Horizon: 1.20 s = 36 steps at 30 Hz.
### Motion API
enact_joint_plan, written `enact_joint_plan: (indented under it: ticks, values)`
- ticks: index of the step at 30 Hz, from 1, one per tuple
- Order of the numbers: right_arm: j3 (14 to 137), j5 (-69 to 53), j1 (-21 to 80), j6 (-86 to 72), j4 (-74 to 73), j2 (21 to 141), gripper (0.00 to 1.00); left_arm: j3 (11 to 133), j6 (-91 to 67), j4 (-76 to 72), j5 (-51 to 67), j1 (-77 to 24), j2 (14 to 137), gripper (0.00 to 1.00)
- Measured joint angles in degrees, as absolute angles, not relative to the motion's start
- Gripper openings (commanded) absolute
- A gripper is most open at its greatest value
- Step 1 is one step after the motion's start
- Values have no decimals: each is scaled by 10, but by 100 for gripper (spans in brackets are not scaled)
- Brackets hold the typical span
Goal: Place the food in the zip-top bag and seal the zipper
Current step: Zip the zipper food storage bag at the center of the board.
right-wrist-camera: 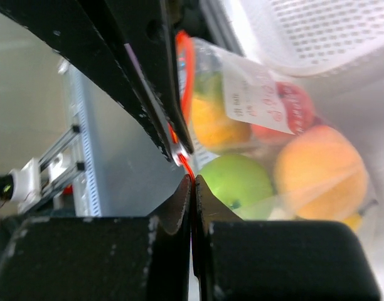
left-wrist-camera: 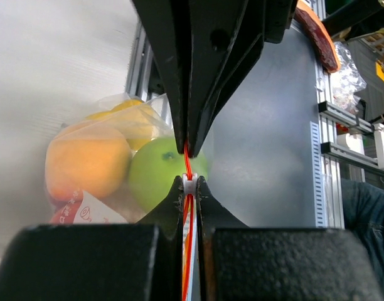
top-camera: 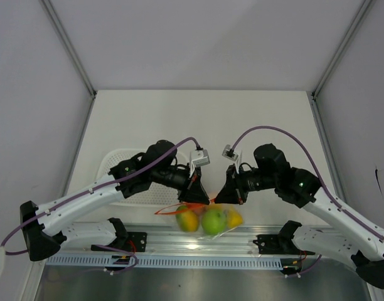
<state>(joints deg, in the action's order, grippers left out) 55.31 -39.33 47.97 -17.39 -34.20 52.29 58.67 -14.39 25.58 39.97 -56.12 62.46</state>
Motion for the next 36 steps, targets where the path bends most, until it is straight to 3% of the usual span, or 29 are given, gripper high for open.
enact_joint_plan:
  ticks: [19, 36]
  values:
    - [537, -54, 472, -245, -460, 350, 0, 542, -144, 272, 350, -551, 577, 1]
    - [536, 77, 470, -318, -507, 338, 0, 496, -152, 323, 258, -529, 492, 1]
